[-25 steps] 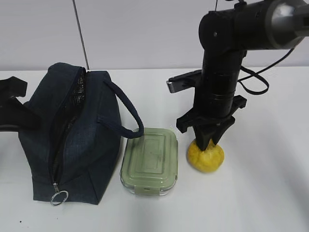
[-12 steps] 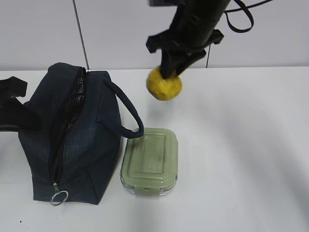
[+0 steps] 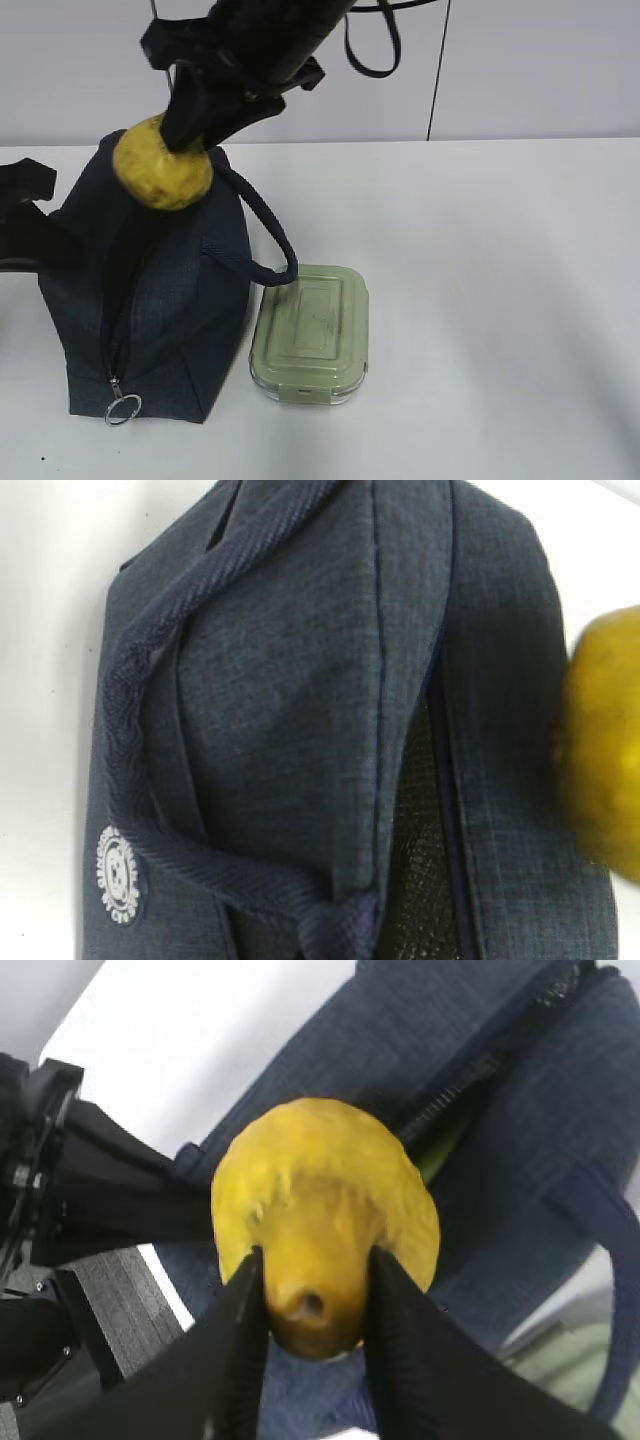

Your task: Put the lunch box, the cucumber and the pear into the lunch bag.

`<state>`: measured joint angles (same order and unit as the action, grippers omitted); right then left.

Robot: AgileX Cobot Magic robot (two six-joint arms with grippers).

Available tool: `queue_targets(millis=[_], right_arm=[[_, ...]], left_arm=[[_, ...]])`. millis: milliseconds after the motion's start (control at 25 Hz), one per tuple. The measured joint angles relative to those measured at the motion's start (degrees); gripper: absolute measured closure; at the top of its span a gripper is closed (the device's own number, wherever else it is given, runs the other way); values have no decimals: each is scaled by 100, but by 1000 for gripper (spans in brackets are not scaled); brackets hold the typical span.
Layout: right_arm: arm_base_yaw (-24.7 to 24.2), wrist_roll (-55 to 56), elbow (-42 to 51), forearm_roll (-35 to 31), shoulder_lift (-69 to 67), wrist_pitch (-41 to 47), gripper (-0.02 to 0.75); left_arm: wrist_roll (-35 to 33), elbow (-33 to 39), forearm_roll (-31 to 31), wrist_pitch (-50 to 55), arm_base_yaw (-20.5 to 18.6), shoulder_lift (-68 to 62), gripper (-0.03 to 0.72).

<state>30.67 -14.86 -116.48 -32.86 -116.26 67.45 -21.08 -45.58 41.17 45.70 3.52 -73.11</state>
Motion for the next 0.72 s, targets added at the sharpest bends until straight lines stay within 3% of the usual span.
queue_targets(millis=[360,600,720], right_arm=[[128,-110,-11,-67,-862,-641,491],[128,-265,-11,-140,-1076,-689,279],[128,-303,-13,-297,-1076,-691,220]], left_arm=[[0,0,-1,0,0,0,703],[0,0,-1,0,0,0,703],[0,0,-1,0,0,0,703]])
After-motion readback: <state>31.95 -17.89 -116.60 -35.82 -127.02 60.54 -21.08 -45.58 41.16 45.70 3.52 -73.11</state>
